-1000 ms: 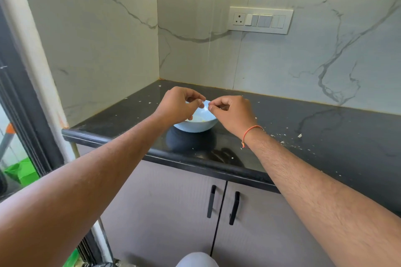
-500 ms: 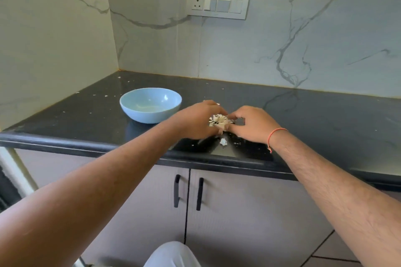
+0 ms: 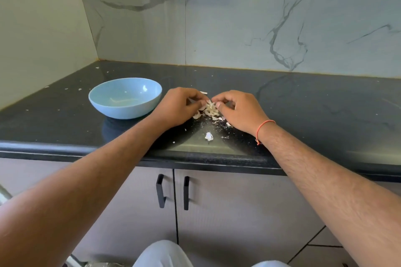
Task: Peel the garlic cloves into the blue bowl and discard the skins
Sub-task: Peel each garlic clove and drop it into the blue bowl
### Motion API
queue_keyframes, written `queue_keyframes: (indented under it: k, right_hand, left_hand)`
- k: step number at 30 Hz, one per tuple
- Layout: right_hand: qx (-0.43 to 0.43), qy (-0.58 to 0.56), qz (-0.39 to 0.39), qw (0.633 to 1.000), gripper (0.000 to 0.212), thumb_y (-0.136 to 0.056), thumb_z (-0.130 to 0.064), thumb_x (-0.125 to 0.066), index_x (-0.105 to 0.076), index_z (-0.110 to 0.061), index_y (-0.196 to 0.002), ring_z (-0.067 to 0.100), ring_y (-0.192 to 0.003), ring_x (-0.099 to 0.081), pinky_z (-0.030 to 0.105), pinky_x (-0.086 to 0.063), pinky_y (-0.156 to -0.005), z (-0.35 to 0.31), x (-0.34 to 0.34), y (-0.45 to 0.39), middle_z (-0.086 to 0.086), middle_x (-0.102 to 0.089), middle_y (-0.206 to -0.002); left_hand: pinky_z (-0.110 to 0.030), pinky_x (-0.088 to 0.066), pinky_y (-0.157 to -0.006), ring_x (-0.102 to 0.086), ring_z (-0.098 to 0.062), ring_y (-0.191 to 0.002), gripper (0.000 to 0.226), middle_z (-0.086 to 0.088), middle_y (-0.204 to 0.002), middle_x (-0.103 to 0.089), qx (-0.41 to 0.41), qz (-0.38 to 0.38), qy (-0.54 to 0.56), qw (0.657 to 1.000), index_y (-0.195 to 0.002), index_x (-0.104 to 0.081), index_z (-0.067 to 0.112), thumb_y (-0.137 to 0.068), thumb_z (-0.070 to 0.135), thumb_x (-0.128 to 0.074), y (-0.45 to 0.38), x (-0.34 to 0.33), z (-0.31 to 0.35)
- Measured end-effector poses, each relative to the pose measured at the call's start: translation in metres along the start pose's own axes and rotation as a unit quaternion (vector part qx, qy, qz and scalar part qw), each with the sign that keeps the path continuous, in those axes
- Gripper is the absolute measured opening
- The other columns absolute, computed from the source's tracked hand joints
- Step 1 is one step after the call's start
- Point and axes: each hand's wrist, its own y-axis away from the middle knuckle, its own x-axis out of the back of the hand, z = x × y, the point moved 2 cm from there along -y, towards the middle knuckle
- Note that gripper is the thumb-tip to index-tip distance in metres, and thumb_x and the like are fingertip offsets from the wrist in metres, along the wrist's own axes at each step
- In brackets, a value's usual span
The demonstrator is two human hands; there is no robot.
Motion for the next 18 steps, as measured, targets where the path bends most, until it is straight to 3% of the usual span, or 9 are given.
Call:
queue_keyframes:
  k: [4, 8, 14, 18]
  right_hand:
    - [0.006, -0.038, -0.004, 0.999, 0.021, -0.093, -0.031, -0.074, -0.076, -0.035, -0.113, -0.001, -0.061, -0.050, 0.022, -0.049, -0.073, 0.002, -0.008, -0.015, -0.016, -0.067, -0.091]
    - [0.039, -0.038, -0.022, 0.998, 0.025, -0.087, -0.034, -0.081, -0.077, -0.030, -0.111, 0.005, -0.061, -0.051, 0.018, -0.045, -0.065, 0.004, -0.016, -0.019, -0.013, -0.069, -0.099]
    - [0.017, -0.066, 0.006, 0.998, 0.017, -0.087, -0.034, -0.083, -0.080, -0.029, -0.103, 0.005, -0.063, -0.051, 0.018, -0.047, -0.063, 0.005, -0.014, -0.016, -0.016, -0.074, -0.085]
    - [0.006, -0.086, 0.005, 0.996, 0.012, -0.087, -0.031, -0.084, -0.082, -0.028, -0.099, -0.001, -0.066, -0.055, 0.010, -0.047, -0.067, 0.003, -0.011, -0.014, -0.015, -0.073, -0.081]
  left_hand:
    - [-0.021, -0.057, -0.061, -0.066, -0.005, -0.061, 0.009, 0.008, -0.085, -0.076, 0.044, 0.014, 0.118, 0.992, -0.106, -0.078, 0.022, -0.101, 0.022, -0.071, -0.003, 0.002, -0.007]
    - [-0.034, -0.065, -0.071, -0.072, -0.017, -0.074, 0.012, -0.008, -0.087, -0.078, 0.055, -0.014, 0.196, 0.979, -0.113, -0.075, 0.012, -0.102, 0.014, -0.069, -0.004, -0.001, -0.009]
    - [-0.035, -0.065, -0.077, -0.080, -0.025, -0.083, 0.016, 0.002, -0.089, -0.078, 0.046, -0.037, 0.217, 0.974, -0.117, -0.071, 0.007, -0.101, 0.009, -0.068, -0.003, -0.002, -0.007]
    - [-0.036, -0.065, -0.078, -0.080, -0.025, -0.084, 0.014, 0.002, -0.096, -0.077, 0.047, -0.039, 0.225, 0.972, -0.115, -0.071, 0.011, -0.101, 0.009, -0.068, -0.001, 0.000, -0.005]
